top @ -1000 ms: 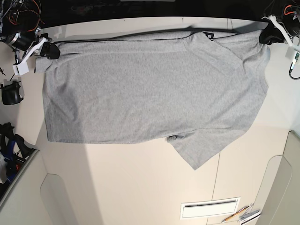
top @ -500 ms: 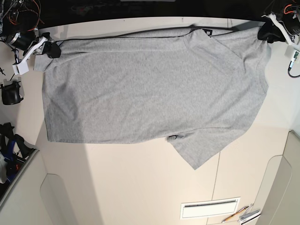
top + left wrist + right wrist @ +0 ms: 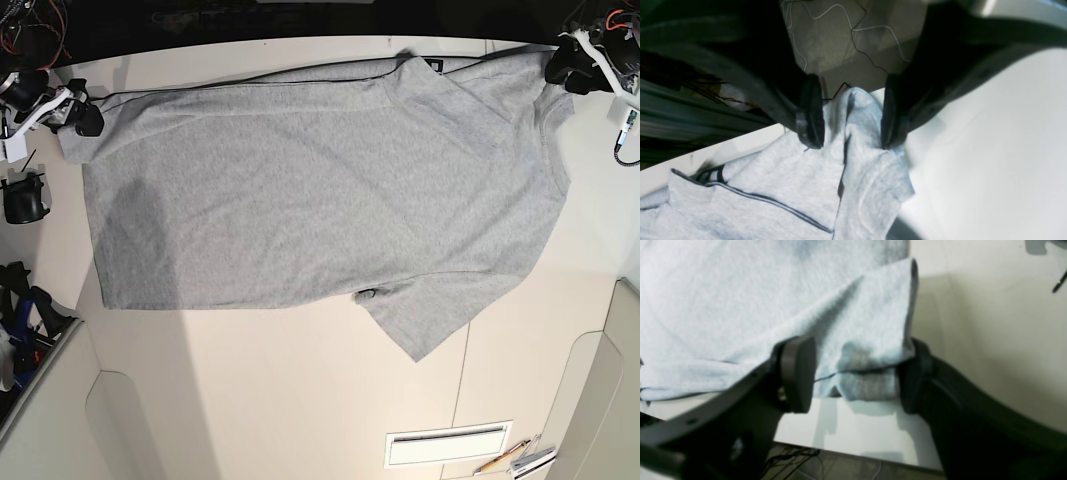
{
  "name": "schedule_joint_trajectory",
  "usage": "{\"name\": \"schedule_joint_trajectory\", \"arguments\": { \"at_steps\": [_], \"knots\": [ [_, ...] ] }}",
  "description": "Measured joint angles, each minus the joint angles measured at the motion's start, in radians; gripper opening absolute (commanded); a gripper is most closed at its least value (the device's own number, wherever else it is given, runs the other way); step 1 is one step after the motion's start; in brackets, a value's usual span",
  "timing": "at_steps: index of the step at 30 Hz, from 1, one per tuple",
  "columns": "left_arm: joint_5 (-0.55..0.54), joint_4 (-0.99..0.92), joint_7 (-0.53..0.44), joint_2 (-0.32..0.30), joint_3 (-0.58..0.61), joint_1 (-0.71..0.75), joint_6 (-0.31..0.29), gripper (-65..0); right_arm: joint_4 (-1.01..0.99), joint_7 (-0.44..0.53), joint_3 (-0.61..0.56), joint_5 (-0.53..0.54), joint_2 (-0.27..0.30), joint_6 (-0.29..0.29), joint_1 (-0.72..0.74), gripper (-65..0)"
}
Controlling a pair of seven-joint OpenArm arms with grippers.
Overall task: Fold the T-shirt properly
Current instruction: 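Open both grippers and release the shirt edge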
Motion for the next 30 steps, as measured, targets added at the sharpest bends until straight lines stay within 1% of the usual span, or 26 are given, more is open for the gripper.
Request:
{"name": "schedule_joint_trajectory", "arguments": {
  "at_steps": [3,6,12,16,18,22,26,30],
  "knots": [
    [0.0,0.0,0.001,0.0,-0.006,0.0,0.0,-33.3,0.0,0.0,0.014,0.0,0.0,0.0,0.0,-27.5],
    [-0.02,0.0,0.01,0.0,-0.045,0.0,0.0,-33.3,0.0,0.0,0.053,0.0,0.0,0.0,0.0,-27.5],
    [-0.13,0.0,0.022,0.0,-0.236,-0.003,0.003,-33.3,0.0,0.0,0.138,0.0,0.0,0.0,0.0,-27.5],
    [-0.187,0.0,0.042,-0.009,-0.315,-0.003,0.003,-33.3,0.0,0.023,0.146,0.0,0.026,0.0,0.003,-27.5],
    [-0.187,0.0,0.038,-0.017,-0.328,-0.008,0.003,-33.0,0.0,0.027,0.147,-0.006,0.047,-0.005,0.025,-27.5],
    [-0.19,0.0,0.029,-0.037,-0.327,-0.008,0.002,-25.4,0.002,0.03,0.149,-0.008,0.072,-0.008,0.1,-27.5],
    [-0.188,0.0,-0.021,-0.057,-0.327,-0.011,0.002,-25.4,0.002,0.034,0.148,-0.015,0.078,-0.007,0.182,-27.5],
    [-0.17,0.0,-0.023,-0.075,-0.327,-0.068,0.002,-25.4,0.002,0.042,0.121,-0.039,0.078,-0.014,0.253,-27.5]
  ]
}}
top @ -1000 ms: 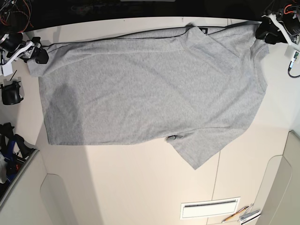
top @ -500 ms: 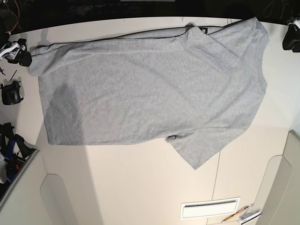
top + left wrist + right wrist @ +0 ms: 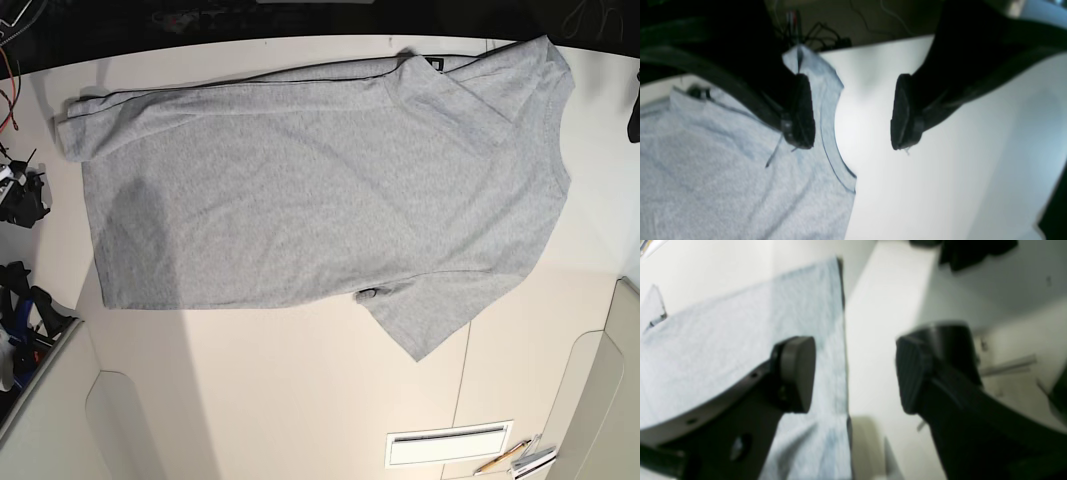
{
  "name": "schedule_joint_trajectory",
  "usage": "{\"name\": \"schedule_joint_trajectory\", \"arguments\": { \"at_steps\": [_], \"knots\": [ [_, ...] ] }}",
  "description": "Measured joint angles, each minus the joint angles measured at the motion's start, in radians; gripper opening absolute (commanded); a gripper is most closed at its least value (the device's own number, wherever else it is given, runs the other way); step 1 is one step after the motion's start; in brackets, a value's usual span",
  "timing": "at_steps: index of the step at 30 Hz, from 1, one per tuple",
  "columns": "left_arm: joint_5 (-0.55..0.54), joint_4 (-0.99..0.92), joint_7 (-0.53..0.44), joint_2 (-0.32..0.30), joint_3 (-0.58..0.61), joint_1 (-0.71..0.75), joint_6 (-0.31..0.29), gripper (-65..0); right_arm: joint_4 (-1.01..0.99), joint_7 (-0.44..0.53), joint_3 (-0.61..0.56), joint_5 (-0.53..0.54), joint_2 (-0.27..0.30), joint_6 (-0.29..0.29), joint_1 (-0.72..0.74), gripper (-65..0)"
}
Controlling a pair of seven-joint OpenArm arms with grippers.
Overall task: Fold the T-shirt properly
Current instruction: 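Open both grippers and release the shirt edge, then grasp the shirt's side edge near the hem with both grippers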
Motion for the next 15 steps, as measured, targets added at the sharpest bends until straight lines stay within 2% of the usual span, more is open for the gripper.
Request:
{"name": "schedule_joint_trajectory", "arguments": {
  "at_steps": [5,9,11,15],
  "knots": [
    [0.034,0.0,-0.019,-0.011,0.002,-0.089,0.0,-25.4,0.0,0.043,-0.077,-0.06,0.0,-0.002,0.052,-27.5],
    [0.077,-0.008,-0.079,-0.029,0.009,-0.145,-0.001,-25.3,-0.002,0.107,-0.177,-0.1,0.0,-0.017,0.098,-27.5],
    [0.089,-0.029,-0.079,-0.051,0.027,-0.163,0.0,-22.7,-0.002,0.126,-0.229,-0.132,0.0,-0.016,0.115,-27.5],
    [0.092,-0.084,-0.081,-0.07,0.099,-0.211,0.0,-22.2,-0.025,0.138,-0.298,-0.182,-0.003,-0.024,0.153,-27.5]
  ]
}}
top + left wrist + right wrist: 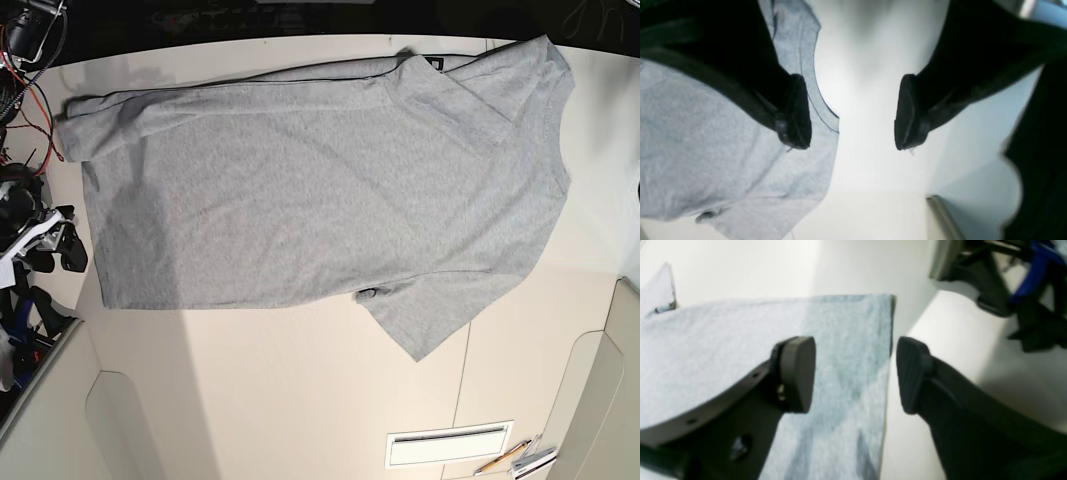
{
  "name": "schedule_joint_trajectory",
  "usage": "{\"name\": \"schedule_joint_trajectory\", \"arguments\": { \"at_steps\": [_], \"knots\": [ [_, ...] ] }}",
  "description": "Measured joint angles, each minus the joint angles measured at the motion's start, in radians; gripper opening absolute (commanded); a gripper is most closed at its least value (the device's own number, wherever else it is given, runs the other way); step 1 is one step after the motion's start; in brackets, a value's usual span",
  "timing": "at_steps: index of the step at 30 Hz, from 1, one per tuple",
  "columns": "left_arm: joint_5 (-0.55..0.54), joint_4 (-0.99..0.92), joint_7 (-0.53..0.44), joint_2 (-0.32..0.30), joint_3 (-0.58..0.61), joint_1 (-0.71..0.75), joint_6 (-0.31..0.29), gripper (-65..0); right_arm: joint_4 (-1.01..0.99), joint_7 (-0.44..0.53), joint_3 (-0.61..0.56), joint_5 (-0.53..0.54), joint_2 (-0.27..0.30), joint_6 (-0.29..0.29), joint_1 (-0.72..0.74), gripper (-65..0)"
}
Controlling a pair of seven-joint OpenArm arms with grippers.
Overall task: Fold the T-shirt properly
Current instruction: 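Grasp the shirt's side edge near the hem with both grippers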
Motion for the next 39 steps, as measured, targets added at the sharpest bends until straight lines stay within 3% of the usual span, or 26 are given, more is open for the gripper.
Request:
{"name": "schedule_joint_trajectory", "arguments": {
  "at_steps": [12,19,26,39],
  "knots": [
    [0.195,-0.182,-0.093,-0.003,0.28,-0.233,0.0,-22.2,-0.259,0.051,-0.019,-0.008,0.0,-0.003,0.156,-27.5],
    [0.28,-0.352,-0.127,-0.005,0.395,-0.357,0.001,-22.2,-0.405,0.126,-0.018,-0.079,0.0,-0.003,0.237,-27.5],
    [0.348,-0.461,-0.174,-0.015,0.447,-0.446,0.001,-22.2,-0.534,0.167,-0.017,-0.117,0.0,-0.003,0.313,-27.5],
    [0.362,-0.723,-0.224,-0.016,0.455,-0.552,0.002,-22.2,-0.758,0.298,-0.017,-0.241,-0.003,-0.007,0.372,-27.5]
  ]
}}
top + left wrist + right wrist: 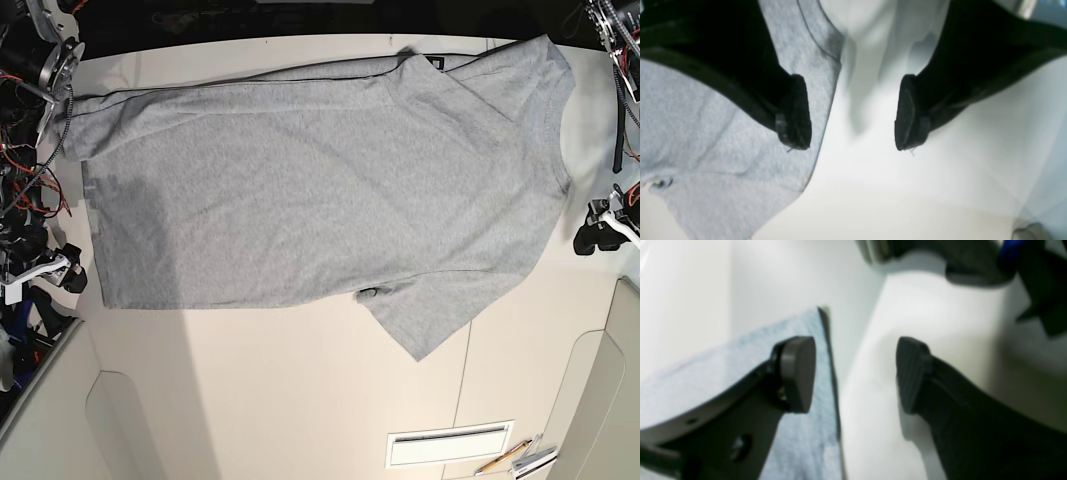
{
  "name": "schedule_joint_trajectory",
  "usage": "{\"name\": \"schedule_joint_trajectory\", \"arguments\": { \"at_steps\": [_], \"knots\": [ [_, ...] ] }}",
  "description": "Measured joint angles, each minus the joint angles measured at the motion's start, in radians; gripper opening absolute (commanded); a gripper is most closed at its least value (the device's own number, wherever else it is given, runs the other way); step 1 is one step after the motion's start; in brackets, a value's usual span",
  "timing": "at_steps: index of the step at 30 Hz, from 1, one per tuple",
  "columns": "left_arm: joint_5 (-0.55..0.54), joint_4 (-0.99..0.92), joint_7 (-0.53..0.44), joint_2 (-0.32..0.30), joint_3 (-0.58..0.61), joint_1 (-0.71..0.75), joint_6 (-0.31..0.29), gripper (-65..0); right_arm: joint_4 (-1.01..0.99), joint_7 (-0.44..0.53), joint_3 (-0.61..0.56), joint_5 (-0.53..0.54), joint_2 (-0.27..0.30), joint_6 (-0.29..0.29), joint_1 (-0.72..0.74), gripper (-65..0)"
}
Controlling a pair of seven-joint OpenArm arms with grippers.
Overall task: Fold the T-shirt properly
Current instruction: 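Grasp the shirt's side edge near the hem with both grippers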
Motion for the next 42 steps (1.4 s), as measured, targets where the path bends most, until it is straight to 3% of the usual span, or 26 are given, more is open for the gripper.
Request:
{"name": "schedule_joint_trajectory", "arguments": {
  "at_steps": [10,20,28,42],
  "knots": [
    [0.095,-0.115,-0.123,0.0,0.129,-0.065,0.014,-22.2,-0.089,0.052,0.001,-0.018,-0.004,0.001,0.003,-27.7],
    [0.094,-0.158,-0.13,0.003,0.221,-0.109,0.022,-22.2,-0.087,0.082,0.004,-0.013,-0.078,0.008,0.011,-27.7],
    [0.082,-0.158,-0.118,0.032,0.23,-0.114,0.021,-22.2,-0.088,0.074,0.004,-0.051,-0.128,0.008,0.05,-27.7],
    [0.057,-0.157,-0.114,0.063,0.23,-0.114,0.006,-22.2,-0.087,0.092,-0.146,-0.046,-0.13,-0.011,0.056,-27.7]
  ]
}}
